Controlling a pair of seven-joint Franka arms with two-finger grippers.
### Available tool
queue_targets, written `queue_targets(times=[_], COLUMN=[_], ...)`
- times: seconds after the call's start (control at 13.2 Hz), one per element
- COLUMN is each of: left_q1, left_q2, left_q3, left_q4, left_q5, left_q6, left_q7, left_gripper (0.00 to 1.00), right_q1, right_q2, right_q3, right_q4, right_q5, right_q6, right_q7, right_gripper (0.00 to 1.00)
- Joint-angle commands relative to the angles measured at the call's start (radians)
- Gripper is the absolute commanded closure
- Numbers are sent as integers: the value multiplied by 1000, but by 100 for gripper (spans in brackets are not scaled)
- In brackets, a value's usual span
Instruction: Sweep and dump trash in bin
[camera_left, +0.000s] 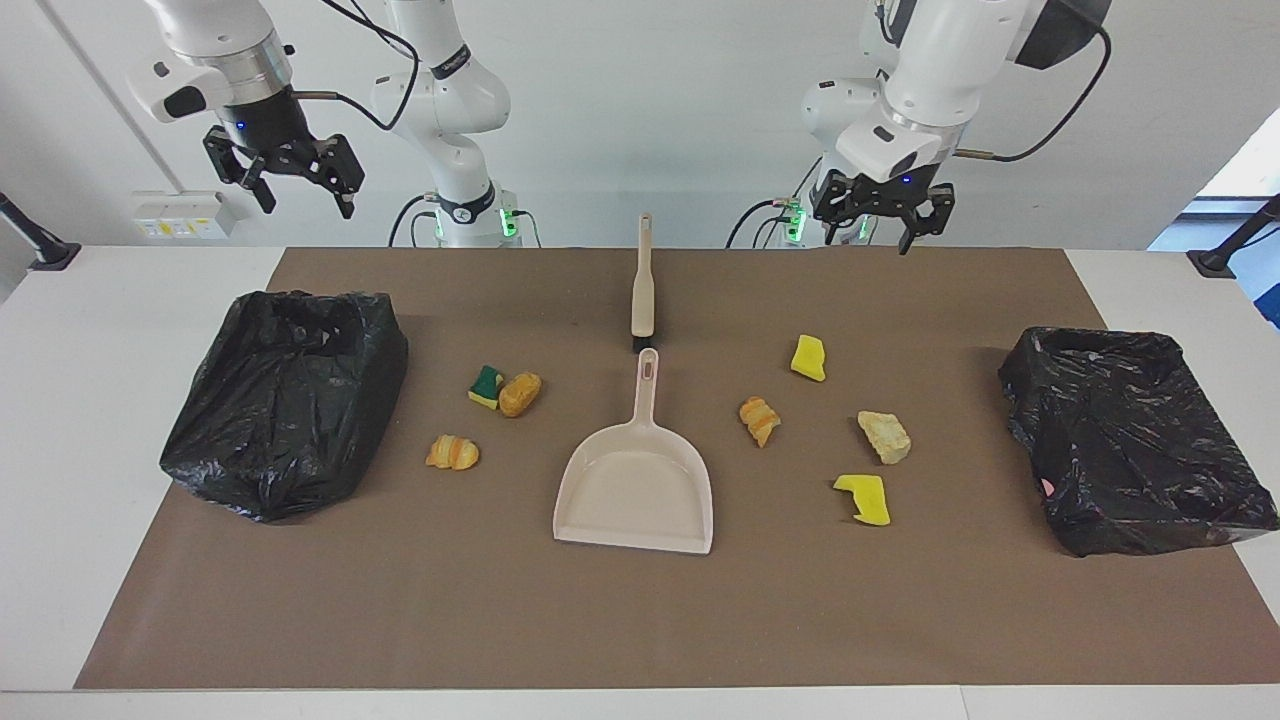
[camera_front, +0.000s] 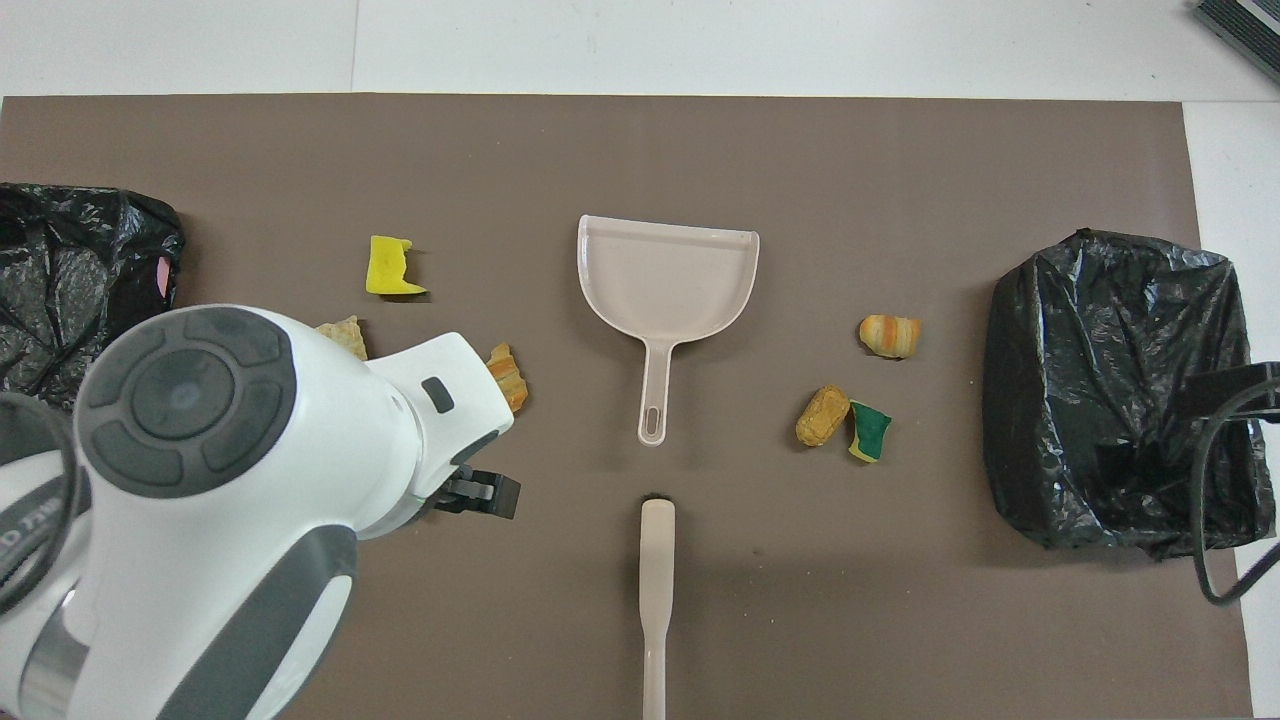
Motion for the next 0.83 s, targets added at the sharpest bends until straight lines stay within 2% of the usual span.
queue_targets(times=[0.0, 0.23, 0.61, 0.76], left_q1=[-2, -2, -6, -9], left_q2=[-70, -95, -83, -84], left_q3=[-57, -124, -302, -371], left_q4=[-106, -169, -277, -355], left_q5=[-31, -72, -115, -122], left_q6=[60, 110, 207, 300], left_q7=[-67, -122, -315, -365], left_gripper=[0, 0, 0, 0], right_q1=[-2, -1, -2, -1], right_q2=[-20, -38, -56, -46], right_q3=[-4, -3, -3, -3], right_q4=[-14, -37, -97, -110], right_q5=[14, 0, 17, 17], right_q6=[-21, -28, -31, -22], right_q7=[-31, -48, -14, -10], right_gripper=[0, 0, 0, 0])
